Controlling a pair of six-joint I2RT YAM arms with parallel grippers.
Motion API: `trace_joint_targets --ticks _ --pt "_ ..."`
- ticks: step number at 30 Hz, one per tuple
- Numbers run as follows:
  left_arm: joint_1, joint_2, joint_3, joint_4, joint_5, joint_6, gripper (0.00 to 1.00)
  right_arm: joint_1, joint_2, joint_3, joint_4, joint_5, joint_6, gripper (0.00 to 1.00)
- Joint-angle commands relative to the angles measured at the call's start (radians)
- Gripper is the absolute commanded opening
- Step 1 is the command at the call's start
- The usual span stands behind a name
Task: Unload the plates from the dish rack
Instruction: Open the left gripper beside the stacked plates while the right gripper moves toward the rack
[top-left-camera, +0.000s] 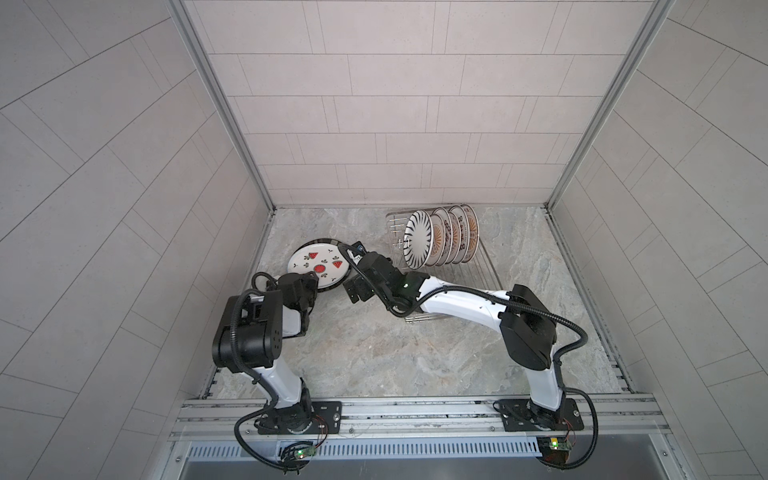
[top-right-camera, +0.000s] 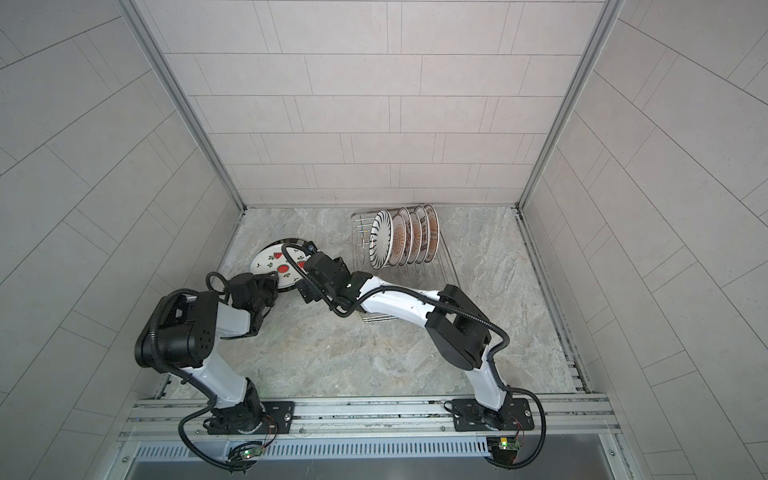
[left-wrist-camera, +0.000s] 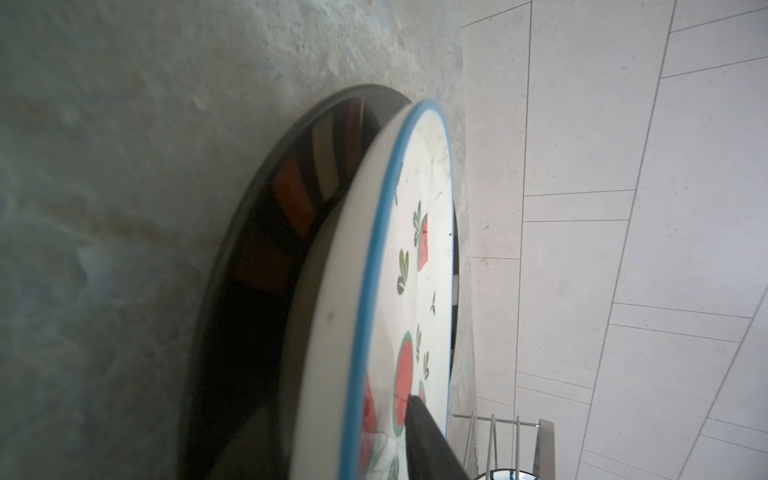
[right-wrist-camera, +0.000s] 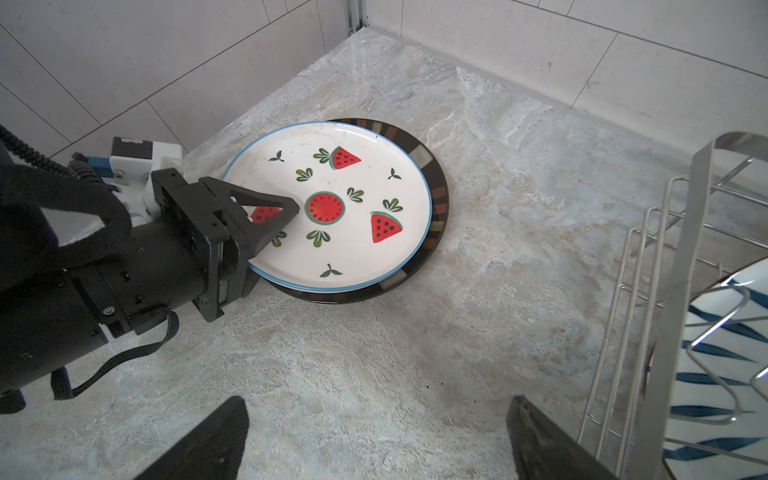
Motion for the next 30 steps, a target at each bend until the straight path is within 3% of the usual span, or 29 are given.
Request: trace_joint_targets --ticks 1,8,15,30 --pt "0.005 -0.037 0.057 -0.127 0.017 0.037 0.35 0.004 -0.003 -0.015 0.000 0.028 0.011 0.99" --pt "0.005 -0.029 0.085 -0.179 0.020 0.037 0.42 0.004 -0.007 -0.022 0.003 0.044 0.013 0.99" --pt "0.002 -0.066 0.144 -0.405 -0.026 0.044 0.46 0.004 -0.016 -0.018 0.006 0.044 0.025 0.99" --pt "-0.004 -0.145 0.145 -0.573 -0.099 0.023 0.50 0.004 -0.051 -0.037 -0.002 0.054 0.068 0.99"
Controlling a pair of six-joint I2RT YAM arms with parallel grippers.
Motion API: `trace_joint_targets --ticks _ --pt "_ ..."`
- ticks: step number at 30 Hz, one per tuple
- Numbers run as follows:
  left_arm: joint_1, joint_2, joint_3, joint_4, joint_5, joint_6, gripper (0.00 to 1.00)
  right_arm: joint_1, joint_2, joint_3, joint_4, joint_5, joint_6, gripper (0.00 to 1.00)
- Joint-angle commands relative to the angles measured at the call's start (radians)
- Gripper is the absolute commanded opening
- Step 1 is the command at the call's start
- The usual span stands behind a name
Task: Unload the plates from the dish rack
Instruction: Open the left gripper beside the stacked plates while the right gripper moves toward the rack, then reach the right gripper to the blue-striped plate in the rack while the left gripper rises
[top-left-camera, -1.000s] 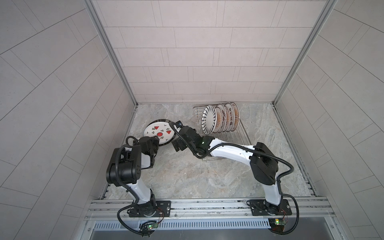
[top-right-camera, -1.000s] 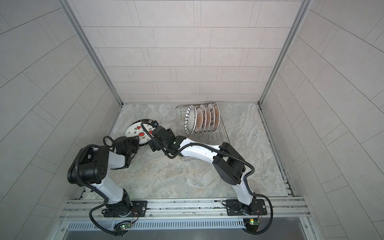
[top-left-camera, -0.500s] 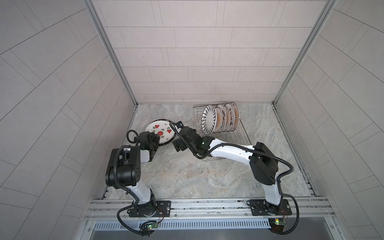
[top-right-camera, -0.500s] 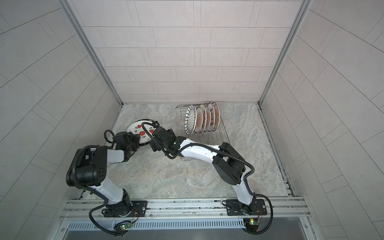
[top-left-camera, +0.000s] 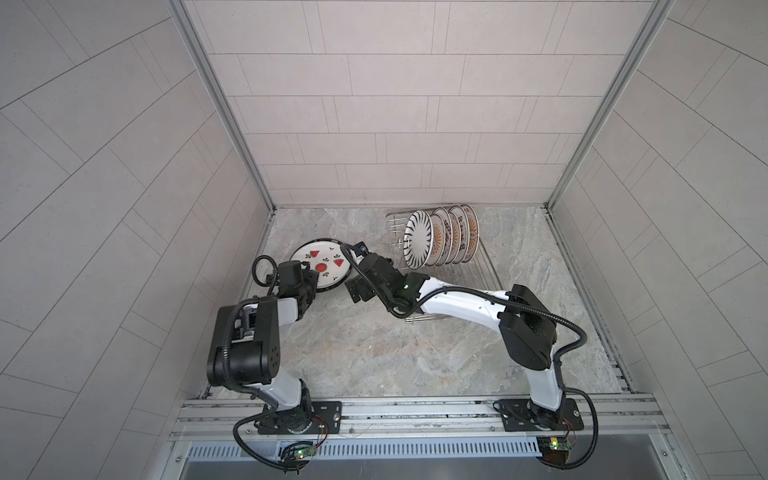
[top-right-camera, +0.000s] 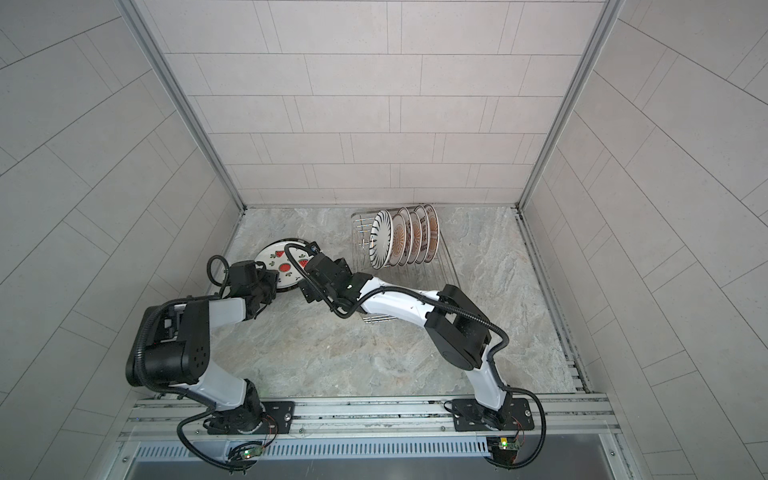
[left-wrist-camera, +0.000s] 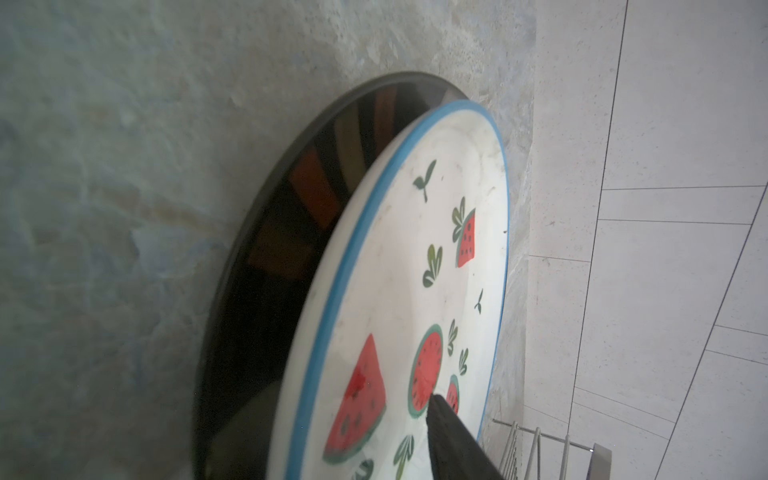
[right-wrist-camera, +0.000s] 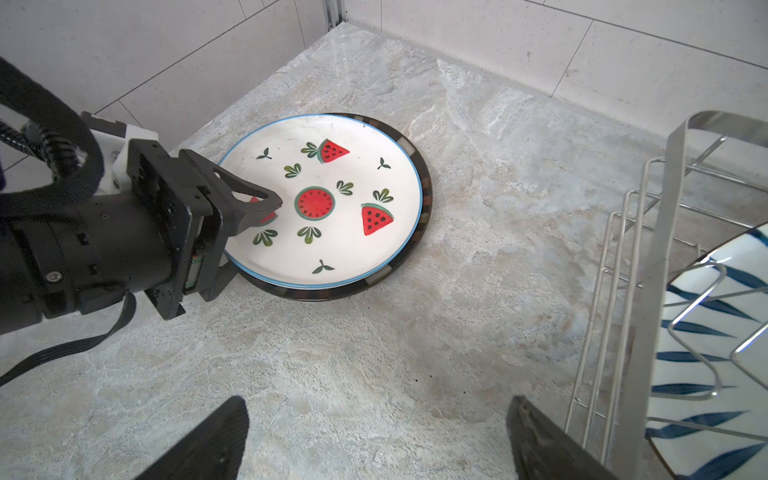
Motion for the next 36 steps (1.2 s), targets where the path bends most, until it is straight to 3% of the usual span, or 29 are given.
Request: trace_joint_targets --ticks 1,6,23,36 --pt "-0.004 -0.038 -0.005 -0.112 -0.054 -0.010 0.51 0.004 -0.060 -0.018 -0.006 0.007 0.035 0.99" --pt "-0.004 -0.076 0.019 -0.215 -0.094 0.002 0.53 0.005 -0.123 -0.068 0.010 0.008 0.039 0.98" --pt "-0.004 -0.142 -0.007 -0.269 -0.166 -0.022 0.56 0.008 -0.211 -0.143 0.058 -0.023 0.023 0.98" --pt "-0.002 -0.201 -0.039 -0.278 -0.146 -0.022 0.58 0.015 -0.294 -0.215 0.095 -0.017 0.010 0.98"
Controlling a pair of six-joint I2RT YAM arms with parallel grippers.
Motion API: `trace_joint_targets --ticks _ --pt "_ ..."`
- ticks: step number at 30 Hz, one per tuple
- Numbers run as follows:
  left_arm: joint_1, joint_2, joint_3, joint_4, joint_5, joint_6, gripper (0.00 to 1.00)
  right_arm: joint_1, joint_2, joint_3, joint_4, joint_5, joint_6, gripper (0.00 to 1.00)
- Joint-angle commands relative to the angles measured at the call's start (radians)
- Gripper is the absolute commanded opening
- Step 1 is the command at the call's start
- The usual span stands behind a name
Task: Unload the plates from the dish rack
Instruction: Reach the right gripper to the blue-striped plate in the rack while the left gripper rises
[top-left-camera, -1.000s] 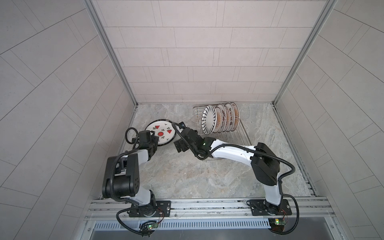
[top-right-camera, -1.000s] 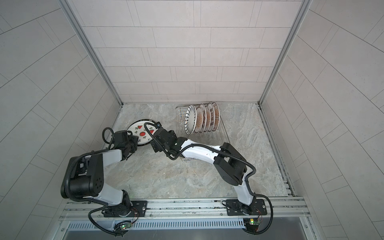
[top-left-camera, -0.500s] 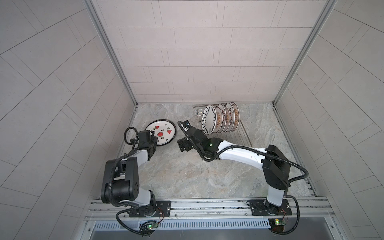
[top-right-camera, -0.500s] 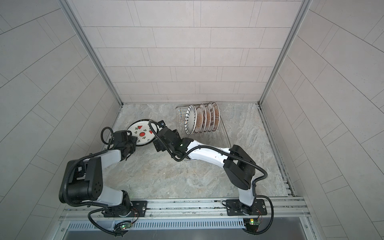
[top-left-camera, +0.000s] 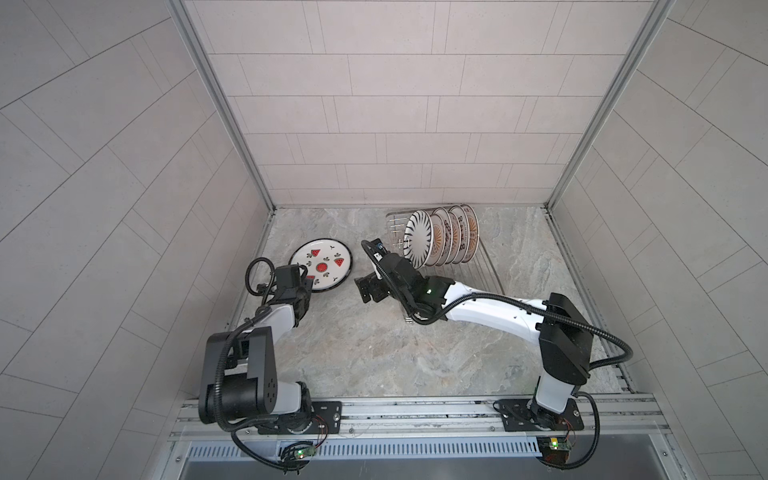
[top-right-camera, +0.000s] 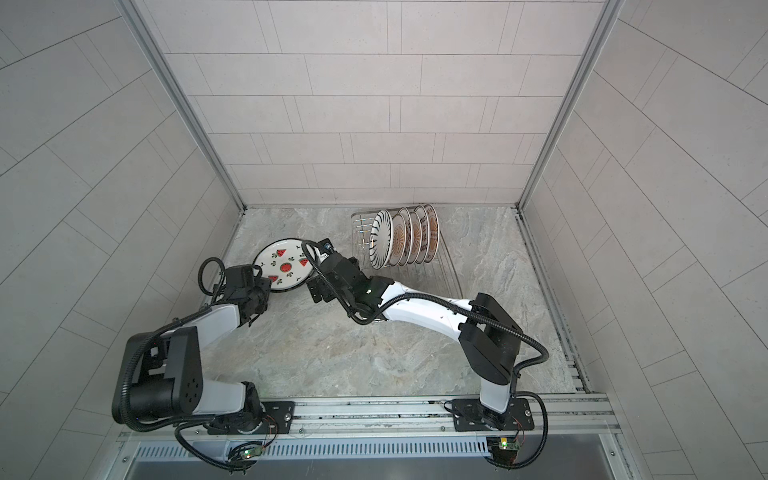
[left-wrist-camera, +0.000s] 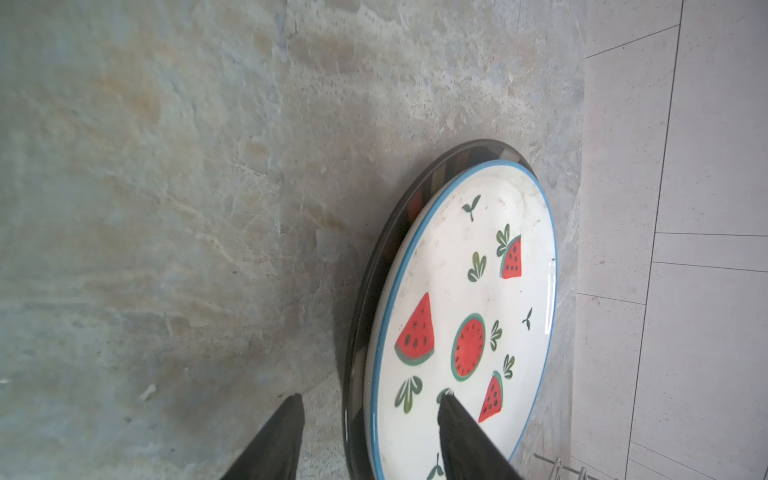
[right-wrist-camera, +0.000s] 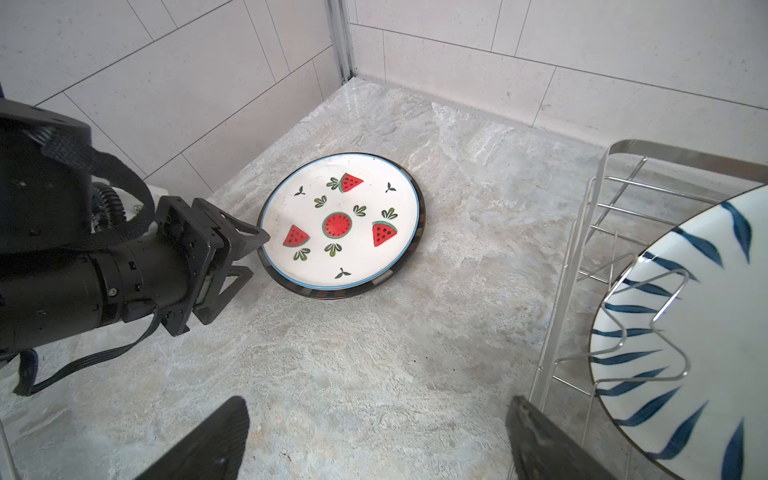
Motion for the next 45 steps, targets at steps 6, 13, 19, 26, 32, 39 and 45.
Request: trace_joint_targets --ticks 6,13,19,26,32,39,45 --pt "0.002 -0.122 -0.053 -0.046 -0.017 -0.011 0.59 0.013 -0.171 -0.136 0.088 0.038 -0.025 0.99" --pt "-0.005 -0.320 -0.103 -0.124 -0.023 0.004 0.66 0.013 -0.308 -0.258 0.115 0.164 -0.009 1.00" --pt "-0.048 -0.469 -0.120 -0.191 -0.030 0.023 0.81 0.012 -0.401 -0.349 0.138 0.215 -0.002 0.99" --pt "-0.244 -0.513 -0.120 -0.086 -0.051 0.102 0.81 -0.008 -0.472 -0.422 0.157 0.265 0.024 1.00" --pt "-0.479 -0.465 -0.027 -0.088 -0.186 0.258 0.81 -0.049 -0.521 -0.484 0.181 0.276 0.044 1.00" --pt "-0.604 -0.399 -0.061 0.203 -0.055 0.444 1.00 -0.141 -0.540 -0.489 0.137 0.219 0.067 1.00" --pt "-0.649 -0.340 -0.087 0.417 0.147 0.570 1.00 -0.213 -0.509 -0.443 0.085 0.158 0.072 1.00"
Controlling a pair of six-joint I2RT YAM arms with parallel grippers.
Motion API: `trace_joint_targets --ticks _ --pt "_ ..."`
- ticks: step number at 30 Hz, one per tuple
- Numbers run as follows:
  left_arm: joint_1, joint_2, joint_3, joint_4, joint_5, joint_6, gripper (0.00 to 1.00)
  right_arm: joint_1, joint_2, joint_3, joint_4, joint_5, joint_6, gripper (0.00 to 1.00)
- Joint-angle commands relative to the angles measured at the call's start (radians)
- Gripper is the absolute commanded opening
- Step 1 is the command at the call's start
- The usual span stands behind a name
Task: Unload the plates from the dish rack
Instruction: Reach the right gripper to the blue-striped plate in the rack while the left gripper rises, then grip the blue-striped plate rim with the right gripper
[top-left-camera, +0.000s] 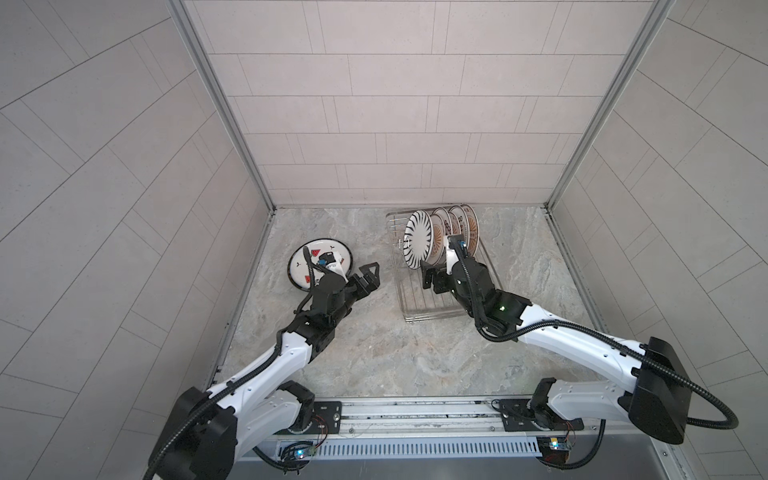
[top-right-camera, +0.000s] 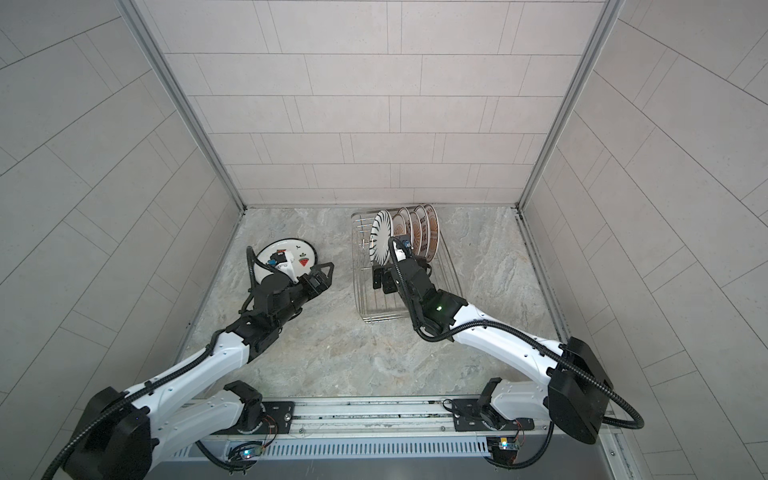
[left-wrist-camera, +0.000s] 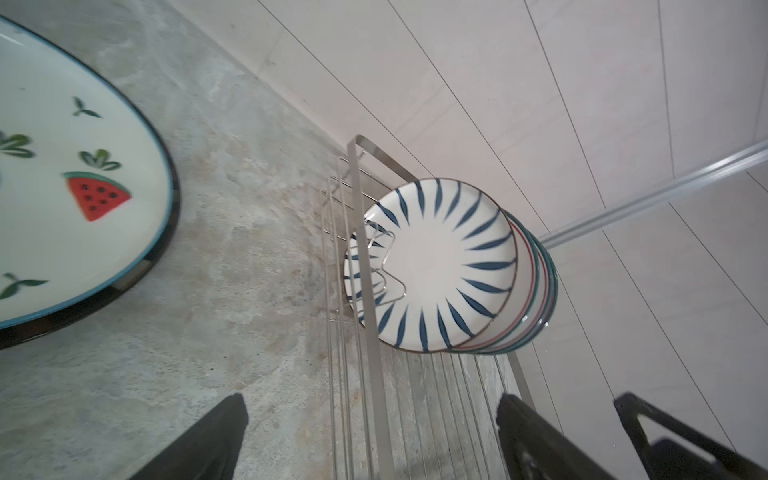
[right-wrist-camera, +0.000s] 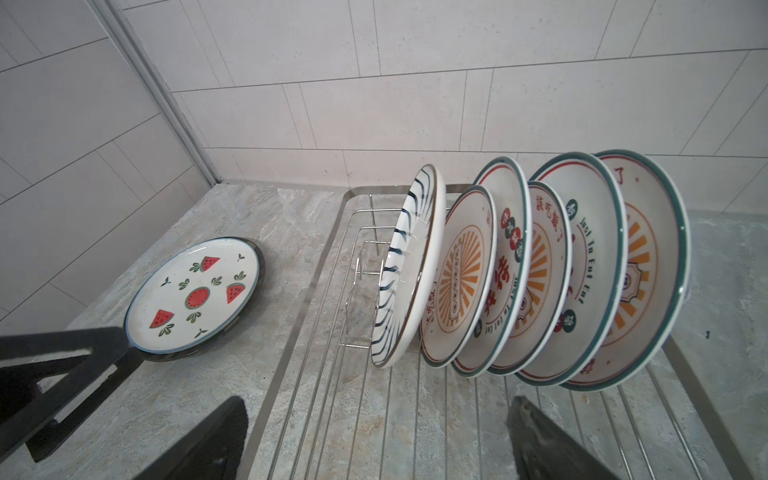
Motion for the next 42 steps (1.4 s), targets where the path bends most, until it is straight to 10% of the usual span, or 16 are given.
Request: trace_joint_targets --ticks 1,15,42 --pt "-0.023 0.011 -0.011 0.184 0.129 0.133 1.00 -0.029 0.009 0.043 -0.030 -0.041 0.015 1.00" --pt "-0.067 -0.063 -0.101 0.359 0.165 0.204 1.00 -0.150 0.232 0.285 -0.161 -0.148 -0.003 0.97" --pt "-0.105 -0.080 -0.097 0.289 0.121 0.255 1.00 -0.201 0.627 0.665 -0.350 -0.017 0.018 0.33"
